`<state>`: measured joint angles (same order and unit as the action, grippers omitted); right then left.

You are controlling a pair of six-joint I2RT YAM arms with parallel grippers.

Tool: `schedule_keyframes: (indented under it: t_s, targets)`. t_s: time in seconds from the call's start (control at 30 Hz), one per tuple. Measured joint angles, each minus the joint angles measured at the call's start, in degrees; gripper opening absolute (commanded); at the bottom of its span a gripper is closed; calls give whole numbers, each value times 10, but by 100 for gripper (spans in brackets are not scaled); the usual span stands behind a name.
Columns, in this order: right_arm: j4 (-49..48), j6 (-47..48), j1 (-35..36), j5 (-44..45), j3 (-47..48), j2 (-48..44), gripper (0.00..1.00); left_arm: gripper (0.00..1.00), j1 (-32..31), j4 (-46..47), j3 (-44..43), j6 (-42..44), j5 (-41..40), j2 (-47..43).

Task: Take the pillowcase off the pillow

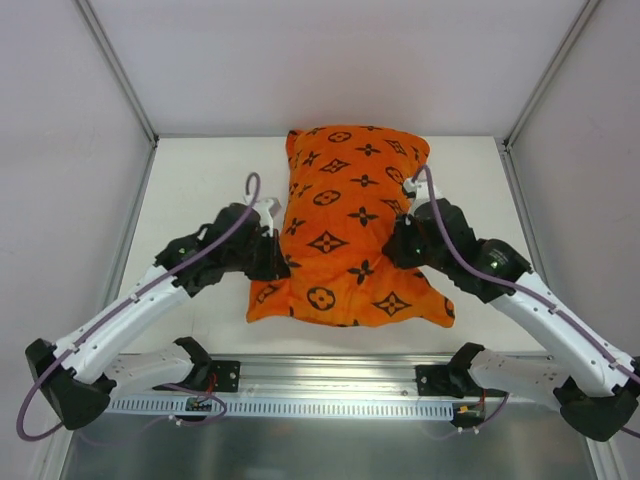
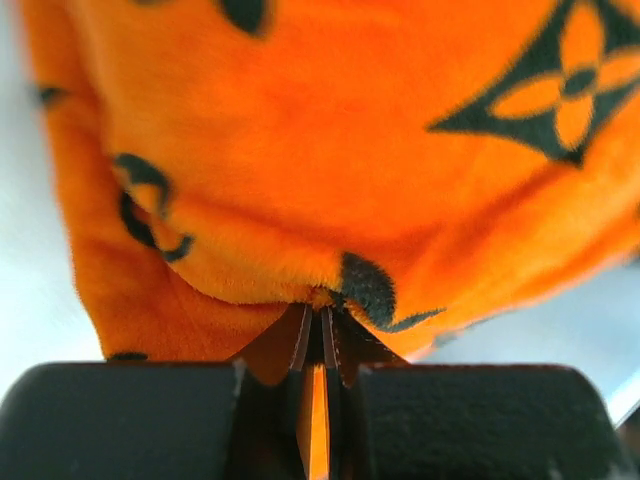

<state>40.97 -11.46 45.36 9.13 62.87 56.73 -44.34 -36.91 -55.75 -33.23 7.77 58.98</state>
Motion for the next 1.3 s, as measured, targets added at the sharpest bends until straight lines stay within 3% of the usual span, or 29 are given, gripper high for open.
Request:
schedule_keyframes:
  t_s: [0.03, 0.07, 0.1, 0.17, 0.33, 0.5, 0.7, 0.83, 0.93, 0.97, 1.07, 1.13, 1.2, 1.3]
  targets:
    - [-2, 8, 4, 4, 29, 3, 1, 3, 24, -11, -24, 2, -7, -5]
    - [-3, 15, 8, 9, 61, 9, 1, 14, 49, -17, -46, 4, -11, -10]
    - [-9, 21, 14, 13, 92, 17, 1, 50, 75, -23, -67, 8, -16, -14]
    - [-19, 33, 35, 18, 151, 42, 1, 98, 119, -34, -110, 18, -35, -17]
    - [-8, 55, 103, 37, 275, 141, 1, 97, 140, -72, -177, 43, -84, -16]
    - [-8, 49, 124, 37, 310, 224, 1, 93, 140, -98, -190, 50, -95, -44]
    - [-3, 9, 56, -15, 327, 308, 1, 93, 140, -118, -204, 53, -93, -97]
    - [18, -9, 18, -36, 414, 413, 1, 94, 140, -130, -203, 51, -93, -113]
    - [24, -23, 17, -84, 500, 502, 51, 94, 140, -134, -198, 44, -95, -111]
    - [28, -24, 22, -105, 535, 532, 74, 94, 140, -136, -196, 42, -96, -111]
    - [37, -13, 41, -159, 617, 593, 87, 93, 140, -146, -195, 40, -99, -109]
    - [38, -7, 51, -173, 616, 593, 89, 92, 140, -152, -194, 38, -99, -107]
    - [21, -5, 42, -179, 567, 561, 90, 91, 140, -154, -187, 37, -97, -105]
    - [-17, -12, -26, -175, 429, 467, 92, 92, 133, -156, -164, 21, -78, -93]
